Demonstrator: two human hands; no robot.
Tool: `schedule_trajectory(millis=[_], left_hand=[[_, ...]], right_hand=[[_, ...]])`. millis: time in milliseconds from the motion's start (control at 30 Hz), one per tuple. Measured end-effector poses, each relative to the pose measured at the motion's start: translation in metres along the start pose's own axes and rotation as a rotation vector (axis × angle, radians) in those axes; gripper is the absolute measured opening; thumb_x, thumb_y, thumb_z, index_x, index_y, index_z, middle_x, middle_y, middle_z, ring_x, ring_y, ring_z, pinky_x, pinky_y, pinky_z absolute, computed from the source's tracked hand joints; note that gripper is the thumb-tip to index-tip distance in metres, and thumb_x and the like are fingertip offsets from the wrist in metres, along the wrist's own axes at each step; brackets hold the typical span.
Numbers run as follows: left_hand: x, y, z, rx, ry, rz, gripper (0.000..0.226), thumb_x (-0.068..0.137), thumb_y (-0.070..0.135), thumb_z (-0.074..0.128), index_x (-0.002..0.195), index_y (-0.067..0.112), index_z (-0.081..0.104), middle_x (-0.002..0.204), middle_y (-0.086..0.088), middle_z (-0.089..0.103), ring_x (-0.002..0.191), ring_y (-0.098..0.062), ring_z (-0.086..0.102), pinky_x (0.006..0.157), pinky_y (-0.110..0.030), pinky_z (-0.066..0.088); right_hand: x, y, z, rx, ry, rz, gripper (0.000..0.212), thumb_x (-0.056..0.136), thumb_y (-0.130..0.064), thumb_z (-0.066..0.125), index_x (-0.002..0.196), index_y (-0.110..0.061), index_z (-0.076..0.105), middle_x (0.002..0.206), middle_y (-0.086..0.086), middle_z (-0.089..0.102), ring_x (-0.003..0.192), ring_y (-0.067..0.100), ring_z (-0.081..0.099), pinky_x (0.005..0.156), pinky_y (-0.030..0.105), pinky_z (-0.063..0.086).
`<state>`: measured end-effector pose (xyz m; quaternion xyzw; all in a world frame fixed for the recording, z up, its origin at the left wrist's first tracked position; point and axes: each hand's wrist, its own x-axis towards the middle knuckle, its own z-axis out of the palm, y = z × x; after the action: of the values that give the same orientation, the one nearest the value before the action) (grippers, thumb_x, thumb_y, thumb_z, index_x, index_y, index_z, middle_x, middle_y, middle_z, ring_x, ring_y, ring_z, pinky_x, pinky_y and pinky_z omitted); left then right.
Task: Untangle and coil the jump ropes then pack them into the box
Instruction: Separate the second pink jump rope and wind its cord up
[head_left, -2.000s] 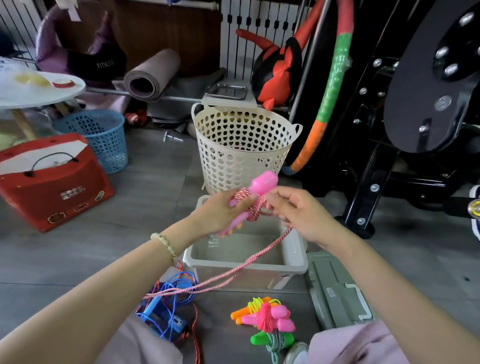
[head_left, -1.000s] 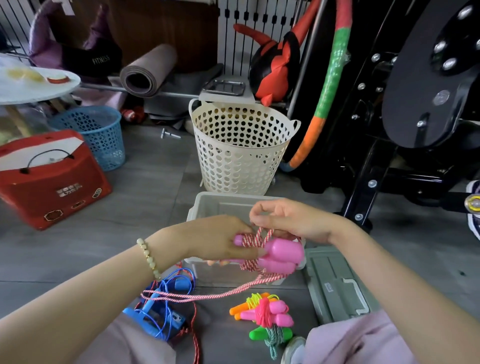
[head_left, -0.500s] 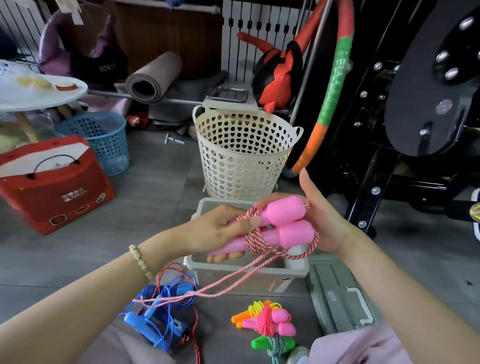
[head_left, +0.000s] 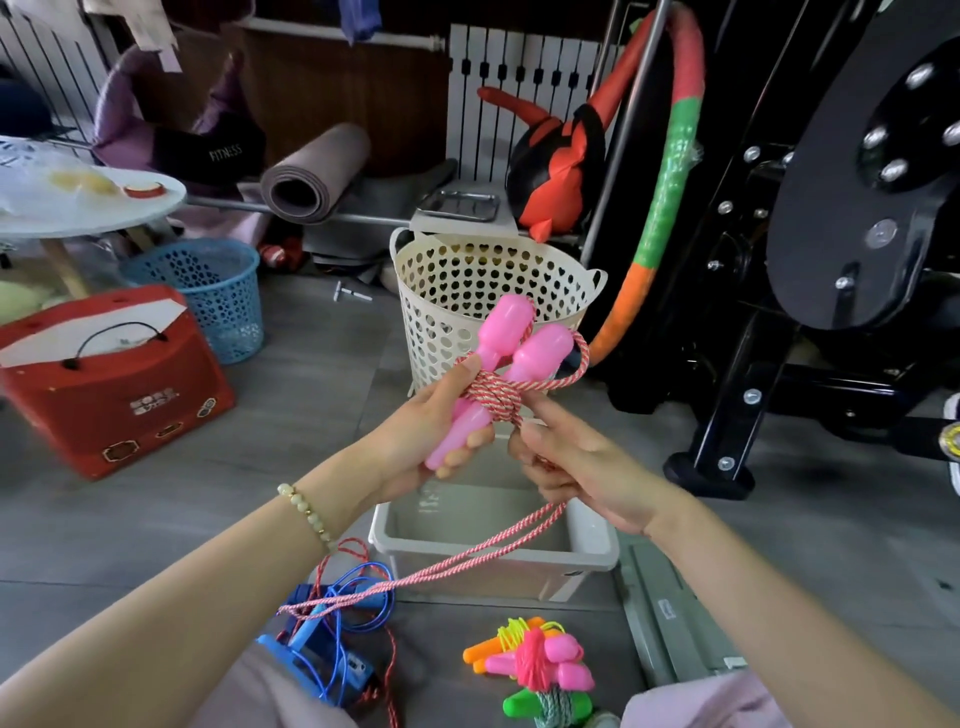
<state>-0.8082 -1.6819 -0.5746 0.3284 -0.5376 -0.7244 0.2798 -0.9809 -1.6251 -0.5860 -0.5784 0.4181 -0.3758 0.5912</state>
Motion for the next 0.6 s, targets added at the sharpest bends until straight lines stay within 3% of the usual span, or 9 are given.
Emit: schedule_trajectory(millis=[67, 133, 233, 333, 400, 500, 533, 600], left_hand=[[0.002, -0.001, -0.002, -0.024, 0.019, 0.013, 0.044, 0.094, 0.052, 0.034, 0.095, 0.014, 0.056, 0.050, 0.002, 0.044, 0.031, -0.006, 0.031, 0.031, -0.012, 0.022], [0.004, -0.002, -0.004, -0.040, 0.057, 0.018, 0.043, 0.096, 0.052, 0.035, 0.105, 0.014, 0.053, 0.050, 0.002, 0.046, 0.031, -0.006, 0.032, 0.031, -0.012, 0.022], [0.007, -0.004, -0.006, -0.011, 0.130, 0.025, 0.044, 0.096, 0.052, 0.037, 0.084, 0.013, 0.051, 0.051, 0.001, 0.048, 0.032, -0.008, 0.033, 0.031, -0.013, 0.023], [0.011, -0.005, -0.008, 0.040, 0.215, 0.041, 0.045, 0.095, 0.054, 0.040, 0.081, 0.013, 0.052, 0.052, 0.000, 0.050, 0.034, -0.010, 0.035, 0.033, -0.014, 0.025], [0.012, -0.004, -0.011, 0.058, 0.245, 0.064, 0.046, 0.095, 0.054, 0.039, 0.084, 0.012, 0.054, 0.053, 0.000, 0.051, 0.034, -0.010, 0.036, 0.033, -0.014, 0.026], [0.016, -0.005, -0.012, 0.059, 0.267, 0.080, 0.046, 0.095, 0.054, 0.039, 0.083, 0.012, 0.054, 0.053, 0.000, 0.052, 0.034, -0.010, 0.037, 0.033, -0.015, 0.027], [0.018, -0.005, -0.012, 0.049, 0.279, 0.077, 0.046, 0.095, 0.054, 0.039, 0.081, 0.013, 0.054, 0.053, 0.000, 0.052, 0.035, -0.010, 0.037, 0.034, -0.015, 0.027], [0.023, -0.005, -0.016, 0.004, 0.328, 0.076, 0.045, 0.095, 0.055, 0.040, 0.081, 0.014, 0.055, 0.054, 0.001, 0.052, 0.036, -0.009, 0.037, 0.033, -0.015, 0.027]], right_hand=[[0.000, -0.003, 0.006, -0.112, 0.085, -0.006, 0.039, 0.090, -0.031, 0.059, 0.126, -0.037, 0.046, 0.068, -0.018, 0.050, 0.049, 0.000, 0.036, 0.048, 0.014, 0.026], [0.004, 0.002, 0.008, -0.195, 0.214, -0.053, 0.033, 0.090, -0.018, 0.058, 0.115, -0.039, 0.052, 0.077, -0.024, 0.061, 0.057, -0.008, 0.052, 0.053, 0.010, 0.037], [0.010, 0.017, 0.006, -0.524, 0.416, -0.156, 0.017, 0.089, -0.017, 0.063, 0.098, -0.031, 0.064, 0.087, -0.019, 0.066, 0.075, -0.006, 0.061, 0.072, 0.012, 0.043], [0.014, 0.022, 0.002, -0.582, 0.528, -0.113, 0.016, 0.093, -0.018, 0.057, 0.081, -0.023, 0.066, 0.065, -0.007, 0.064, 0.056, 0.004, 0.058, 0.056, 0.017, 0.043], [0.015, 0.018, 0.004, -0.364, 0.500, 0.007, 0.023, 0.095, -0.018, 0.053, 0.077, -0.018, 0.066, 0.064, -0.003, 0.066, 0.062, 0.012, 0.063, 0.061, 0.022, 0.048], [0.013, 0.001, 0.008, 0.415, 0.304, 0.161, 0.027, 0.097, -0.013, 0.045, 0.081, -0.004, 0.064, 0.064, 0.006, 0.066, 0.067, 0.021, 0.070, 0.071, 0.031, 0.058], [0.012, -0.001, 0.004, 0.540, 0.266, 0.162, 0.028, 0.097, -0.014, 0.043, 0.082, -0.003, 0.063, 0.063, 0.006, 0.065, 0.066, 0.020, 0.070, 0.073, 0.033, 0.058], [0.008, -0.006, 0.001, 0.484, 0.187, 0.193, 0.030, 0.099, -0.019, 0.039, 0.083, -0.004, 0.060, 0.060, 0.003, 0.060, 0.061, 0.017, 0.066, 0.075, 0.033, 0.058]])
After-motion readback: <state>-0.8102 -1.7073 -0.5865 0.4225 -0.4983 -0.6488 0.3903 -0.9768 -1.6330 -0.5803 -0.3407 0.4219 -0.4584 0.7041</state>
